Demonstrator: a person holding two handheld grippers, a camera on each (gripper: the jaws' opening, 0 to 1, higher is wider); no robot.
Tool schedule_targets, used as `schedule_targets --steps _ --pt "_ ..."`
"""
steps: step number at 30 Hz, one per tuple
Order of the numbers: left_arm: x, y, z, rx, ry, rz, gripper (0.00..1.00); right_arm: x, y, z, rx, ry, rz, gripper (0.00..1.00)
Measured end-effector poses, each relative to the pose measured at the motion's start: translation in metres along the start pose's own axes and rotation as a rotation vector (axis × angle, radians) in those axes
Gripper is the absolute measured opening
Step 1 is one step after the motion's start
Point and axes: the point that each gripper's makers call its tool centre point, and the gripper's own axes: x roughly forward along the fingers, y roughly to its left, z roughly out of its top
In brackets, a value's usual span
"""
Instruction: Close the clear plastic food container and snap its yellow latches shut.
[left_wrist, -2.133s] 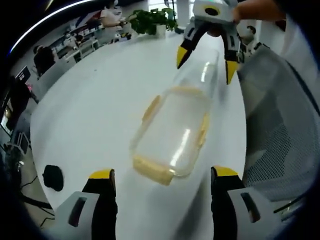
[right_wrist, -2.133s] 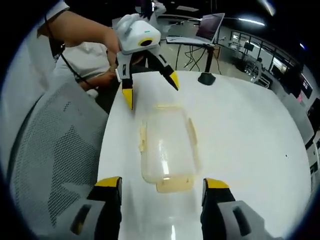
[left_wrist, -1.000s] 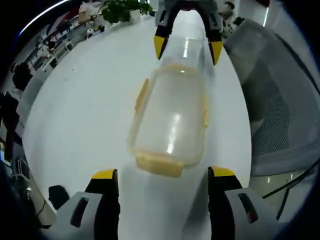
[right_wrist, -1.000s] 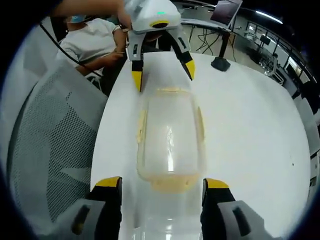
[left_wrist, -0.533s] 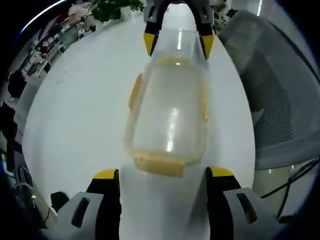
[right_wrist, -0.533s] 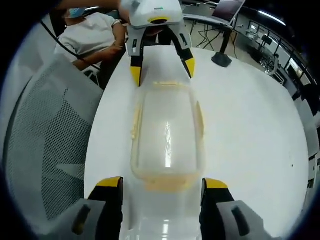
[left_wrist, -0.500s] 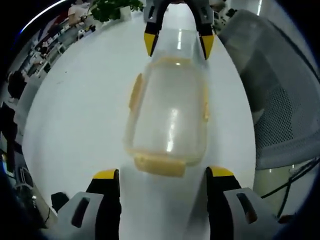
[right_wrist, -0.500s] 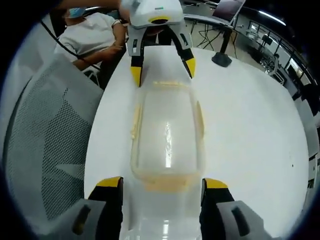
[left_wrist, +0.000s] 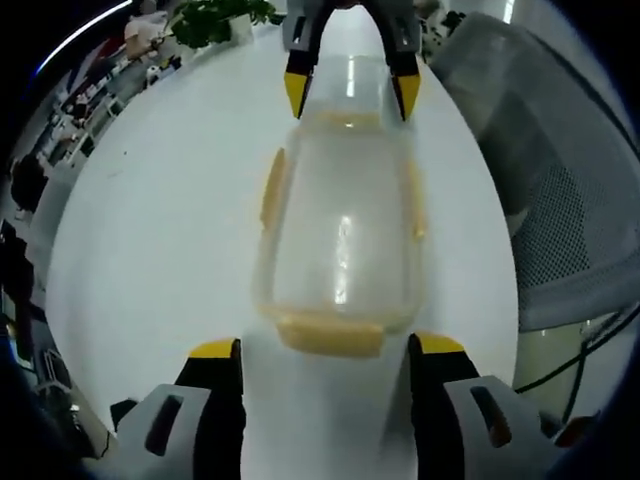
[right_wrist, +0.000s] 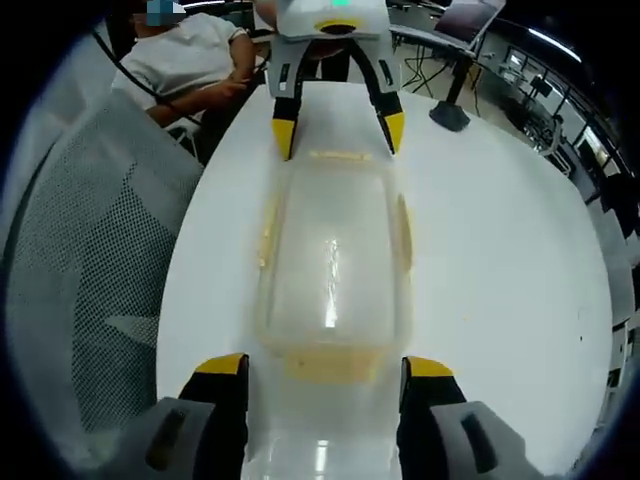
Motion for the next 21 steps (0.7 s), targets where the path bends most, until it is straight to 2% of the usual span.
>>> schedule_targets --steps 5,21 --pt "-0.0002 0.0026 0.0026 0.037 0.002 0.002 0.63 0.0029 -0.0002 -0.0012 -0.016 0.011 -0.004 0.58" --pt "0.0007 0.0008 0.0025 0.03 0.002 -0.032 0.59 0.0094 -0.0023 -0.008 -0.027 0.034 -0.002 0.56"
